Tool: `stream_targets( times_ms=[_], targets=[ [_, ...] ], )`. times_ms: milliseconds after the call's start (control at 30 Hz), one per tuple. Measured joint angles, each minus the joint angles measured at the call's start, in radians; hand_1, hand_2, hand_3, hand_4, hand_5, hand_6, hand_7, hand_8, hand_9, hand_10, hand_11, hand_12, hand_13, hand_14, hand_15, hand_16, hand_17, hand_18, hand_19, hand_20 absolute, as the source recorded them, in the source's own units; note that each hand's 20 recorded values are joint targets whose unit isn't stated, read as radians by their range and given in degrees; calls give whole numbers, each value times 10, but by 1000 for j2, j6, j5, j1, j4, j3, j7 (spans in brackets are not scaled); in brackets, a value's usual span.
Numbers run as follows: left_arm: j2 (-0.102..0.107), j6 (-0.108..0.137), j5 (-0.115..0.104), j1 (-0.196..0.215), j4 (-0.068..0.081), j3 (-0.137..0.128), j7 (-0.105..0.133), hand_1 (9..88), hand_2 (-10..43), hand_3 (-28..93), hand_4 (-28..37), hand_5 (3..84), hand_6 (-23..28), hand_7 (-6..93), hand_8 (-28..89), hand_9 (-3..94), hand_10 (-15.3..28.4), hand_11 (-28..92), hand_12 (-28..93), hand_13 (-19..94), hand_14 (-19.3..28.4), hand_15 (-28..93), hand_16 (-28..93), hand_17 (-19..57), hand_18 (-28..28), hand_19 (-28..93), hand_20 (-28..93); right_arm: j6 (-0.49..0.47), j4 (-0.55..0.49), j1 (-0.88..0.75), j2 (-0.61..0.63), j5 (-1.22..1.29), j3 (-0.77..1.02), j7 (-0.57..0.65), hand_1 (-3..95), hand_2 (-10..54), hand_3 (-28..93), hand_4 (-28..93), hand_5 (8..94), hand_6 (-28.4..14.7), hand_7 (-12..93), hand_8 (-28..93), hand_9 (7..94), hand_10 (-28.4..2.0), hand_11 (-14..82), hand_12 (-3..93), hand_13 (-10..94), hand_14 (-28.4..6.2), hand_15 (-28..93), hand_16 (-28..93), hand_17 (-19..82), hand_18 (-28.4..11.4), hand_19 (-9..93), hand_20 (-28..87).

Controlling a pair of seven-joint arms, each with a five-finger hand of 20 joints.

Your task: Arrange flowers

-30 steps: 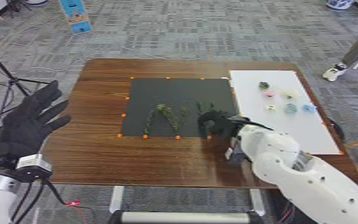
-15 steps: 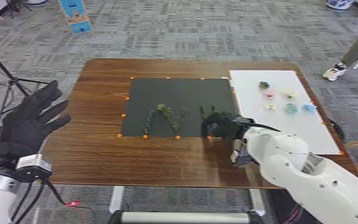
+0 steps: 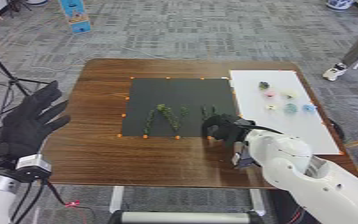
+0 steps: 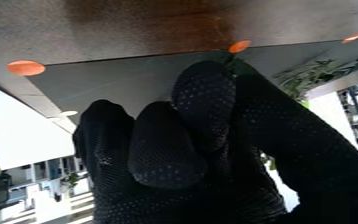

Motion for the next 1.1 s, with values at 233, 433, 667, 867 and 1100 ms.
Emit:
stream_targets(
  times_ms=[233,433,667,867,1100],
  targets=[
    [1,0,0,-1,0,0,-2,215,-44,638,-283,225,16,147,-83,177,84,115,202,154,133,99,48,-136,241,383,56,0,-8,-7,1,0,1,-3,326,69,871,-114,406,9,126,-111,803,-110,577,321,781,-68,818,385,526,-205,932,725],
    [1,0,0,-1,0,0,-3,217,-42,634,-283,225,16,147,-83,177,84,117,203,154,134,98,48,-137,242,385,55,3,-12,-10,2,0,4,-4,326,52,862,-120,405,8,124,-109,802,-110,578,318,781,-68,817,385,525,-206,932,725],
    [0,0,0,0,0,0,-3,217,-42,634,-283,225,16,147,-82,177,84,116,202,154,134,101,48,-138,241,382,53,11,-26,-26,2,-2,26,-5,324,44,860,-122,405,5,119,-106,802,-111,578,318,780,-69,818,385,525,-206,932,725],
    [0,0,0,0,0,-1,-3,220,-41,630,-283,225,16,148,-82,178,84,116,203,154,134,101,47,-138,241,382,54,22,-38,-35,2,1,48,-12,321,28,854,-127,405,4,119,-105,800,-111,577,319,779,-69,818,385,524,-205,932,724],
    [-1,0,0,1,0,-1,-3,216,-43,637,-283,225,16,149,-83,178,84,116,203,155,134,100,47,-139,239,381,54,160,-63,-67,11,5,92,-25,280,-57,757,-255,444,-27,124,-85,670,-120,534,307,660,-105,792,359,385,-213,926,587]
  ],
)
